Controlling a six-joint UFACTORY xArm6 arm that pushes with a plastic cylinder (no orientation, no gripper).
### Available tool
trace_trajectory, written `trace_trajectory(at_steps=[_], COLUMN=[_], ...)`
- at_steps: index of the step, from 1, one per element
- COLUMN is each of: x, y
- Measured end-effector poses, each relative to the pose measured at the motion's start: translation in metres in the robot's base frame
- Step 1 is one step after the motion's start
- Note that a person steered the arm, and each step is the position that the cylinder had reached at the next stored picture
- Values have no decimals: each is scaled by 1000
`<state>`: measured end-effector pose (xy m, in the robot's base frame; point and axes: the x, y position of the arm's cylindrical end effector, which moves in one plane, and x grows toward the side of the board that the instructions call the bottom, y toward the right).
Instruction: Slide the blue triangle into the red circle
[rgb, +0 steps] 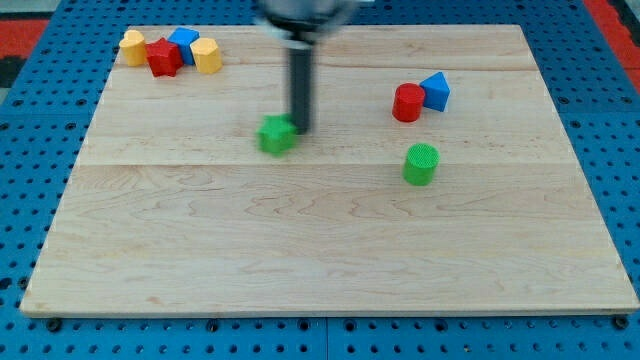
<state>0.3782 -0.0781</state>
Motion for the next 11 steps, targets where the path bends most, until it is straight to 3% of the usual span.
trace_trajectory(at_steps=[2, 3, 4, 5, 7, 8, 10, 11], x=[49, 19, 16, 17, -76, -108, -43, -25], y=[-3, -79, -22, 123, 345, 298, 197, 260])
